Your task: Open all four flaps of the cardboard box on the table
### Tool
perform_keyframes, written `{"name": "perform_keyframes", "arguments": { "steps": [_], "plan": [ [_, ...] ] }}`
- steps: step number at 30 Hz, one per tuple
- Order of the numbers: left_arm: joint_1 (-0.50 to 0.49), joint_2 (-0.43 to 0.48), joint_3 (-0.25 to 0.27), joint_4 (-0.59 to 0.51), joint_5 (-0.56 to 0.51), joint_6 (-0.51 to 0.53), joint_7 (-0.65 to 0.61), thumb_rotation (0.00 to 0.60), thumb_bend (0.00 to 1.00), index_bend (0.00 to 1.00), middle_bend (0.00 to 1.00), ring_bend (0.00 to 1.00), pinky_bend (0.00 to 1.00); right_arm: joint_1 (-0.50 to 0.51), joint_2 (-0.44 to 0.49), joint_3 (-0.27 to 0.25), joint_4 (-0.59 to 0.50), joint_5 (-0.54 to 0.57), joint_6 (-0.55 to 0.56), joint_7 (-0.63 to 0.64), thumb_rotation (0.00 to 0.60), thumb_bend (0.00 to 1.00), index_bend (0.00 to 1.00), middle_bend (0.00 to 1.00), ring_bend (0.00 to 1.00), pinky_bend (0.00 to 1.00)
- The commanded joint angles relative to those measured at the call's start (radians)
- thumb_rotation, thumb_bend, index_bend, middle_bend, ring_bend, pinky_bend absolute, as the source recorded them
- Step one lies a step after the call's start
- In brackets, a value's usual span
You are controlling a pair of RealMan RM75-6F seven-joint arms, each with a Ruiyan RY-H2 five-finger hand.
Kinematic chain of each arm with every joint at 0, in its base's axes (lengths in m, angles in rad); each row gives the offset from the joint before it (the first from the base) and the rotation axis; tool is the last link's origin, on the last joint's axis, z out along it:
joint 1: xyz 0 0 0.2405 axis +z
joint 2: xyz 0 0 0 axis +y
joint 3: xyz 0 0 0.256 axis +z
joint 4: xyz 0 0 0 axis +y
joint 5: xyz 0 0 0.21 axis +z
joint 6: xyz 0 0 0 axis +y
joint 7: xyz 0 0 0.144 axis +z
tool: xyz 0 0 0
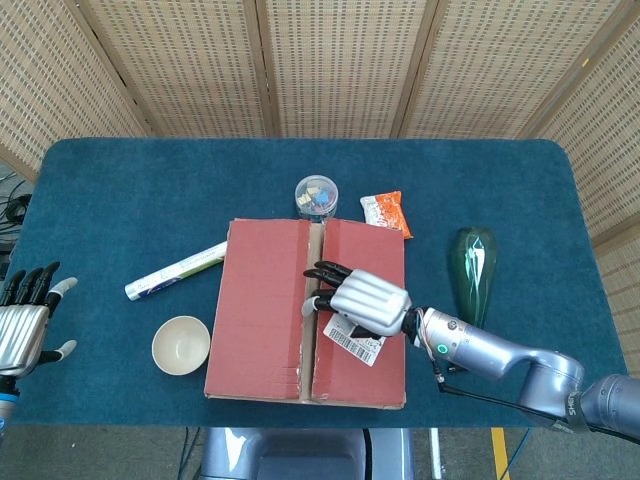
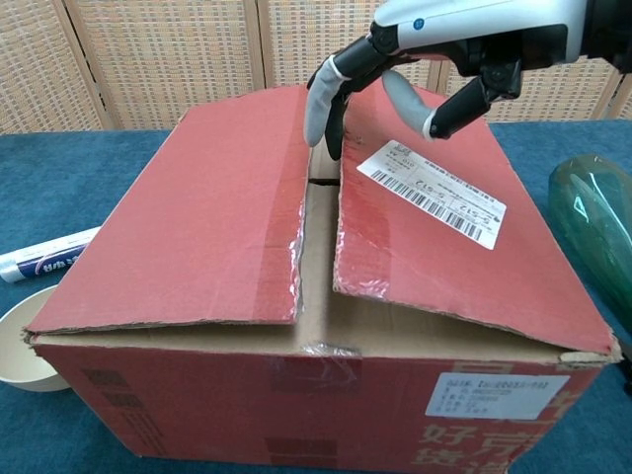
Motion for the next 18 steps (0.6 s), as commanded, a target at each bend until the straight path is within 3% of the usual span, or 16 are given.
{"name": "perform_keyframes", "arguments": {
  "steps": [1, 18],
  "plan": [
    [0.000, 0.000, 0.000, 0.000, 0.000, 0.001, -0.001, 0.600, 0.17, 0.17, 0.02, 0.05, 0.00, 0.000, 0.001, -0.002, -0.001, 0.002, 0.003, -0.002, 0.600, 1.00, 0.29, 0.39, 0.03, 0.03],
    [-0.004, 0.004, -0.001, -0.006, 0.004, 0.010, 0.003, 0.600, 0.17, 0.17, 0.02, 0.05, 0.00, -0.013, 0.073, 0.003, -0.017, 0.021, 0.031, -0.026, 0.600, 1.00, 0.30, 0.46, 0.06, 0.03]
  ]
}}
